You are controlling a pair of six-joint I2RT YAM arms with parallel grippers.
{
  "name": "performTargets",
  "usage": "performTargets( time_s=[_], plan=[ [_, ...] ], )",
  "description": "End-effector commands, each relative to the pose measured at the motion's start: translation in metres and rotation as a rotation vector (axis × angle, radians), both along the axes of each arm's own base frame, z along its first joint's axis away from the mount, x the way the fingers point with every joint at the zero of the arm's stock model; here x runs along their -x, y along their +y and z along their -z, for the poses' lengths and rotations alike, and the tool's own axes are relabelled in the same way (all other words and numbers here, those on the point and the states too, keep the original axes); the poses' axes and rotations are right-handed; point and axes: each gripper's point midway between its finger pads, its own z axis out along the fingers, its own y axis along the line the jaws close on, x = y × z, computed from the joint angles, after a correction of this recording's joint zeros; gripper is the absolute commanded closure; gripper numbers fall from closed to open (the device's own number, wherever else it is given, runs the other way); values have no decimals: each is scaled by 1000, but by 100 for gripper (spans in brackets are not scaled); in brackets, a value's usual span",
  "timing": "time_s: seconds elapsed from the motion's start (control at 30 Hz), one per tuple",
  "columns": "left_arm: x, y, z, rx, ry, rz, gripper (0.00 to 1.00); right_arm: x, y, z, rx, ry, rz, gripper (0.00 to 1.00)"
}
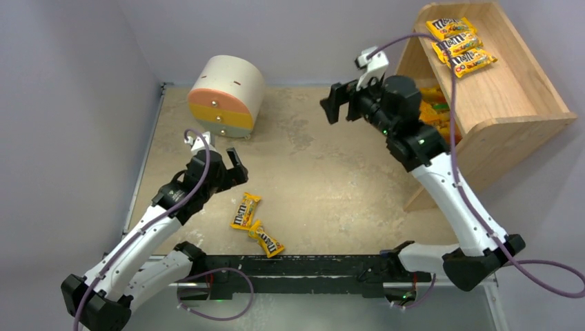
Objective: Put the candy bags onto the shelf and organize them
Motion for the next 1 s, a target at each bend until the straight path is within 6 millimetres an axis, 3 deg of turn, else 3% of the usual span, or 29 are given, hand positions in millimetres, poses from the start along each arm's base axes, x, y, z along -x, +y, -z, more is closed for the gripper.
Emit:
performTargets(
  time_s=[0.0, 0.17, 0.3, 0.57, 0.97],
  plan=[
    [19, -1, 38, 10, 124, 8, 3, 10, 23, 62, -122, 103, -73, 1],
    [51, -4, 98, 13, 278, 67, 17, 39, 38, 131, -242, 217, -176, 1],
    [61, -4, 128, 22, 317, 77, 22, 71, 51, 162, -257, 322, -313, 1],
    [47, -13, 153, 17, 312, 99, 30, 105, 39, 215, -244, 424, -330, 1],
    [30, -24, 167, -31, 287, 186, 37, 118, 37, 251, -243, 523, -327, 1]
  ],
)
